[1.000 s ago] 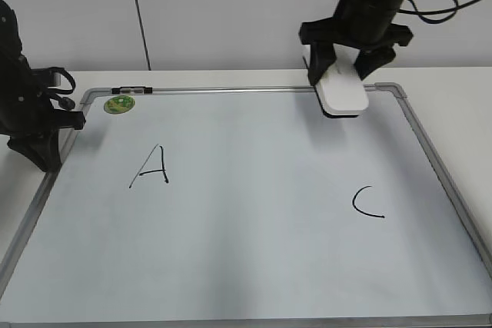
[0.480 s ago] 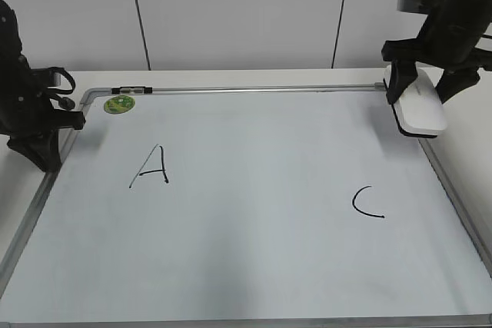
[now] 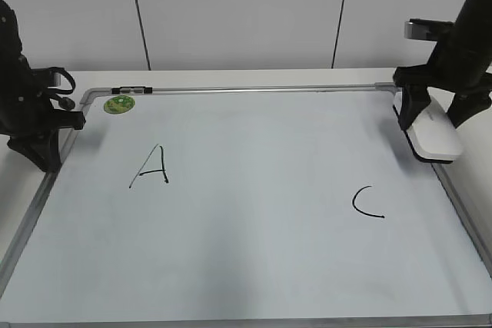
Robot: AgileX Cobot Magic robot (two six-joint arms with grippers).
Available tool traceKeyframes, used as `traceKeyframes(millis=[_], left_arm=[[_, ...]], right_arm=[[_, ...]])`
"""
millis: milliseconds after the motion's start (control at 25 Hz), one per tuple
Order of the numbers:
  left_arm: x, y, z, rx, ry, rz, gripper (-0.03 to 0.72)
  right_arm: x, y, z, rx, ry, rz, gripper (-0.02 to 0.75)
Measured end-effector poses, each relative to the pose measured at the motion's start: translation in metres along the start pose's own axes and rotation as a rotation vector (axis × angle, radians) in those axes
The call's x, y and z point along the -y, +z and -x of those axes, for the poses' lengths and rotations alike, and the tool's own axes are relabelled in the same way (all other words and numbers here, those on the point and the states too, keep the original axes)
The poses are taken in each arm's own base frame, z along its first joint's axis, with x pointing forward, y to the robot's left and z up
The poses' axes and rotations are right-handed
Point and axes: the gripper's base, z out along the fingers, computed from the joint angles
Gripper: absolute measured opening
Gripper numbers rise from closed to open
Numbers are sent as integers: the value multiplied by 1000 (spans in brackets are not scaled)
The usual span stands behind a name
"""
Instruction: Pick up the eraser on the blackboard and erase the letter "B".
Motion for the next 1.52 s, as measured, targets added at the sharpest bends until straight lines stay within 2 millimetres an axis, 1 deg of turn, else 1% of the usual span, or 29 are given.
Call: traceKeyframes(millis=[40,240,440,520,600,1080,1520], left_arm=[[0,0,0,0,0,0,38],[0,0,0,0,0,0,38],[0,0,0,0,0,0,38],[0,0,0,0,0,0,38],[0,0,0,0,0,0,38],[0,0,0,0,0,0,38],[0,0,0,0,0,0,38]], right_arm=[[3,1,-1,-4,7,0,529],[4,7,-2,-20,8,-4,529],[6,21,0,-49,9,-5,529],[9,29,0,-67,8,-17,529],[10,32,0,-72,9,-19,529],[11,38,0,-84,9,-20,529],[11,39,1,-76,9,-21,529]])
